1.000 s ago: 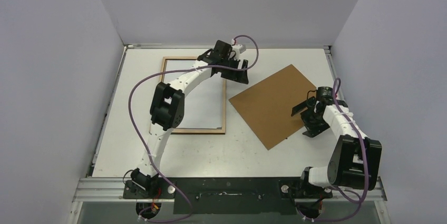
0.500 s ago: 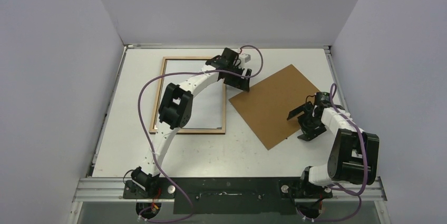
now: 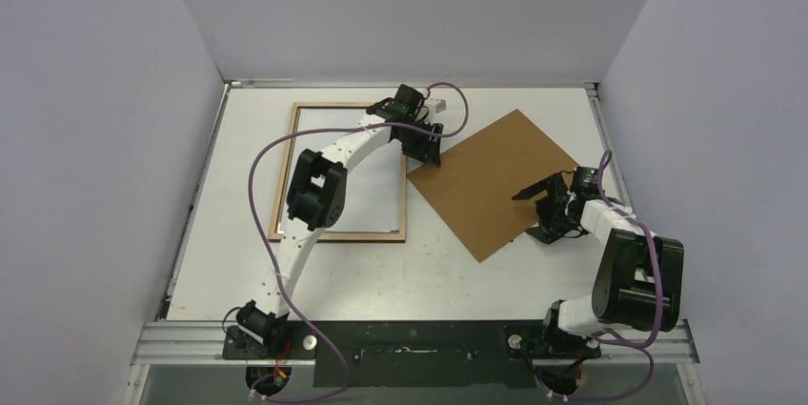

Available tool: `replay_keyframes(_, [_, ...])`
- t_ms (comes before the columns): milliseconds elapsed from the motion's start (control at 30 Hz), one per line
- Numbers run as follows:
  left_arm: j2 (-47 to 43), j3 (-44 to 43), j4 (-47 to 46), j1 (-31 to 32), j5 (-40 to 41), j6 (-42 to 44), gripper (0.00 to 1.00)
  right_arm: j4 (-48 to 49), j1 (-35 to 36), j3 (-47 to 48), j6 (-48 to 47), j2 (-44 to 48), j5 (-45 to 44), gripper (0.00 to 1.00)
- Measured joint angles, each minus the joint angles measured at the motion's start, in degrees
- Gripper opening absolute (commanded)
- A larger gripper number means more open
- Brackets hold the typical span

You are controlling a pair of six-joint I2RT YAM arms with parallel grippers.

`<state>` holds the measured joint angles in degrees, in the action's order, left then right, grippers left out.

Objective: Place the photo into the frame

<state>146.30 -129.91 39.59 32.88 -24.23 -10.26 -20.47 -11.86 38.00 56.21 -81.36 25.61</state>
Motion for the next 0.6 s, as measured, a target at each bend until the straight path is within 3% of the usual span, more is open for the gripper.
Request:
replay_keyframes(167, [0.13,0.0,0.79,-1.73,-1.53,-0.96,0.4,3.98,-0.13,-1.03,1.33,-0.02,2.23,0.92])
replay_keyframes(600, [0.15,-0.28,0.87,-2.25,-3.04,-3.91,0.38,3.63,-0.13,-1.03,1.42,0.15,2.1,0.91])
